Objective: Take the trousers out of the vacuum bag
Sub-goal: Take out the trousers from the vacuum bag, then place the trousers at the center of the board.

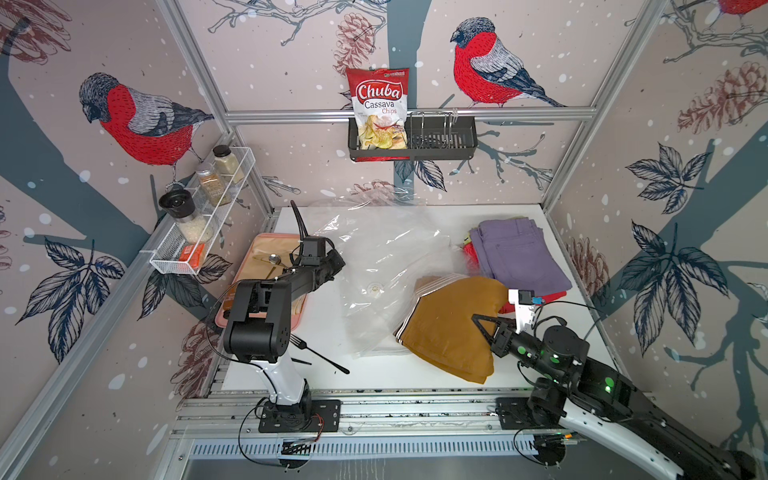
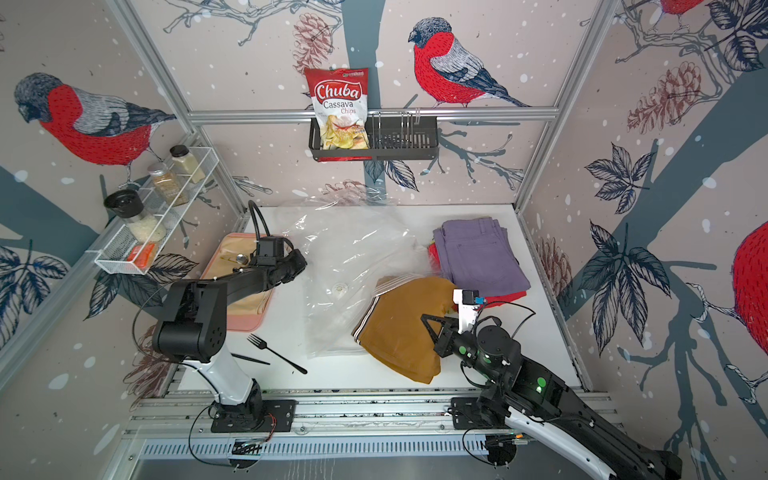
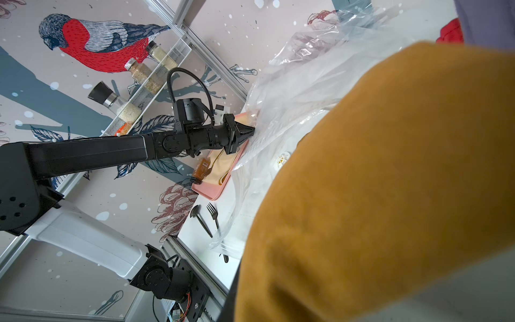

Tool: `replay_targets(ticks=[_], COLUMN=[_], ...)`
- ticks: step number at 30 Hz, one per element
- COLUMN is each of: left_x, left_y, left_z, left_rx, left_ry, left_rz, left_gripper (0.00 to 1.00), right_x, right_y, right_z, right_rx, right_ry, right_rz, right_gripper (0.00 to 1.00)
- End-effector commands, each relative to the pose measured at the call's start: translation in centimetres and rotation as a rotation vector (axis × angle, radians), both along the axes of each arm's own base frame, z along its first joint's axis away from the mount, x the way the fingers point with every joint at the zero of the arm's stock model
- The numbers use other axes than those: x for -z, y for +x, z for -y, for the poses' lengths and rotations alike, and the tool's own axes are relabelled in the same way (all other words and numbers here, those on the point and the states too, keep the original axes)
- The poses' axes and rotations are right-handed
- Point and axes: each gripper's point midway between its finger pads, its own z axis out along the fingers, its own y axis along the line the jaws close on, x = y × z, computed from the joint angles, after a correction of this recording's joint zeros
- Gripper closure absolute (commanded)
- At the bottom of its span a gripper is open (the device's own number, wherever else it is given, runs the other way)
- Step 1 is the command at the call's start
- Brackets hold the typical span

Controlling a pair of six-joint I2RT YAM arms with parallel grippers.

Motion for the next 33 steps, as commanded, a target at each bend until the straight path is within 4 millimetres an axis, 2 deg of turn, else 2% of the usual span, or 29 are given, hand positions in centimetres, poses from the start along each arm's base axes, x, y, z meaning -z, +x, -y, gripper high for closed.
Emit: replay_targets(ticks=[1,3,6,7,13,20,27,33], left_x=[-1.2,-1.7,-1.1,-2.1,-2.7,-2.8,-3.5,-3.9], left_y=[1.2,1.7,1.4,2.1,2.0,1.9,1.7,1.6], left_z=[-1.2,-1.6,-2.5,-2.7,-4.6,-6.6,-11.1,-11.9], left_rx=[-0.035,-0.048,-0.074,-0.078,-0.129,-0.175,-0.279,-0.293], left_ry=[0.048,0.058,0.07,0.064,0.092,0.109,0.139,0.125], left_rz=[0.04,0.043,0.017,0.042,0.04,0.031,0.035,0.043], left_gripper=[1.0,1.0,1.0,1.0,1.0,1.0,1.0,1.0], right_x=[-2.9,-3.1,-3.7,-4.0,-5.9,-7.0,-8.6,-8.4], right_y=[0.8,1.1,1.5,1.6,1.4,0.8,-0.1,-0.3], right_z=[1.3,2.4,4.4,5.1,8.8,10.4,12.5,12.9], right_rx=[0.077,0.131,0.225,0.255,0.378,0.4,0.423,0.427], right_ry=[0.065,0.07,0.086,0.093,0.122,0.122,0.146,0.152], right_rz=[0.065,0.066,0.074,0.077,0.099,0.114,0.138,0.129], right_gripper=[1.0,1.0,1.0,1.0,1.0,1.0,1.0,1.0])
